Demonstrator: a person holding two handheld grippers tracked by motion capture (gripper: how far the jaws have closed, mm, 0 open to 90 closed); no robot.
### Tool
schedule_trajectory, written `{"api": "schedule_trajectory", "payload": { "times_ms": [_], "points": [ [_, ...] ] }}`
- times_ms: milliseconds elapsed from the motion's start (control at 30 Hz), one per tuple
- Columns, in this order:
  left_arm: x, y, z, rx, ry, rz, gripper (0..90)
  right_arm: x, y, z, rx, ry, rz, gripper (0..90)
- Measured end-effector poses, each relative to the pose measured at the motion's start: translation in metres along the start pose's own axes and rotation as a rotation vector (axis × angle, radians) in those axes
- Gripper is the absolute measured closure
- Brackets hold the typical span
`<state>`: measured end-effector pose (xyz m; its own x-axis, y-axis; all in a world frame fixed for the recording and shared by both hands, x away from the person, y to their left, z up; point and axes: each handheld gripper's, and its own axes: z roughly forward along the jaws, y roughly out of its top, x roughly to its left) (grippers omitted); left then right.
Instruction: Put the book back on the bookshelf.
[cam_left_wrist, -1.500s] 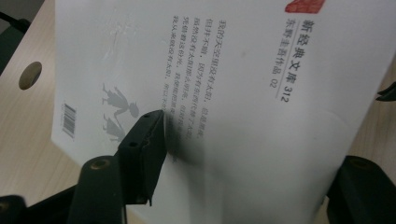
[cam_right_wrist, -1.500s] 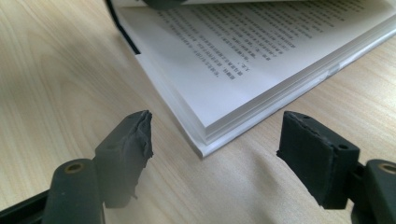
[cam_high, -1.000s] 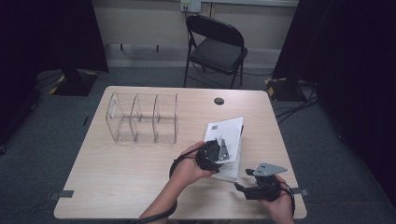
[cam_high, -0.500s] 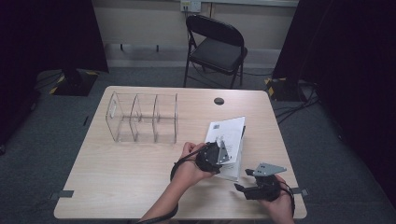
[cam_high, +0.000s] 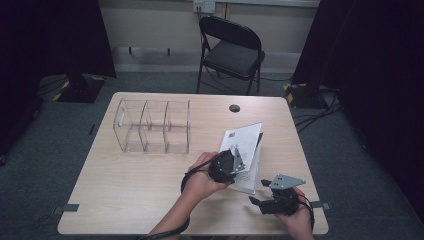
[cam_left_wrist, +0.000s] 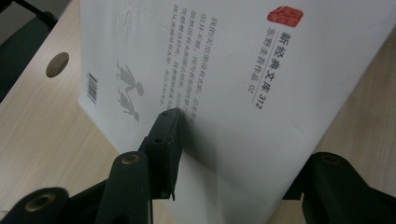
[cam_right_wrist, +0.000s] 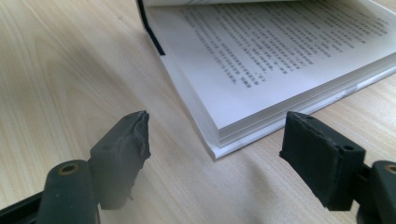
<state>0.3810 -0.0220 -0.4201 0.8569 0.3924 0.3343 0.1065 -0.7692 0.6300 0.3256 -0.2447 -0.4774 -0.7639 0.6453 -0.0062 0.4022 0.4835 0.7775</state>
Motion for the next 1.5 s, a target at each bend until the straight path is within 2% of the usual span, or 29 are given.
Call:
{"api": "schedule_trajectory", "payload": {
  "times_ms": [33, 400, 500, 633, 800, 867, 1000, 1133, 1333, 1367, 1500],
  "points": [
    [0.000, 0.000, -0.002, -0.010, 0.021, -0.011, 54.9, 0.001, 0.000, 0.000, 0.007, -0.003, -0.004, 22.7],
    [0.009, 0.004, -0.017, -0.023, 0.058, -0.051, 63.1, -0.005, -0.003, -0.004, -0.004, -0.009, 0.022, 22.7],
    [0.012, 0.005, -0.020, -0.019, 0.055, -0.051, 63.6, -0.006, -0.003, -0.004, -0.010, -0.008, 0.026, 22.7],
    [0.015, 0.010, -0.026, -0.018, 0.061, -0.072, 65.4, -0.008, -0.003, -0.006, -0.018, -0.012, 0.031, 22.7],
    [0.021, 0.019, -0.036, 0.019, 0.044, -0.061, 67.0, -0.009, 0.000, -0.011, -0.048, -0.007, 0.027, 21.0],
    [0.021, 0.023, -0.039, 0.019, 0.041, -0.076, 67.4, -0.006, 0.004, -0.014, -0.062, 0.000, 0.004, 19.0],
    [0.022, 0.031, -0.041, 0.053, 0.031, -0.061, 67.5, 0.001, 0.009, -0.014, -0.077, 0.009, -0.038, 17.3],
    [0.024, 0.036, -0.041, 0.069, 0.023, -0.073, 67.5, 0.014, 0.015, -0.011, -0.079, 0.031, -0.093, 16.4],
    [0.024, 0.041, -0.042, 0.093, 0.014, -0.070, 67.4, 0.016, 0.018, -0.006, -0.064, 0.000, -0.126, 14.4],
    [0.024, 0.042, -0.043, 0.099, 0.010, -0.069, 67.4, 0.015, 0.019, -0.006, -0.067, -0.018, -0.126, 13.7],
    [0.024, 0.044, -0.044, 0.103, 0.004, -0.070, 67.4, 0.013, 0.022, -0.008, -0.091, -0.030, -0.136, 13.7]
  ]
}}
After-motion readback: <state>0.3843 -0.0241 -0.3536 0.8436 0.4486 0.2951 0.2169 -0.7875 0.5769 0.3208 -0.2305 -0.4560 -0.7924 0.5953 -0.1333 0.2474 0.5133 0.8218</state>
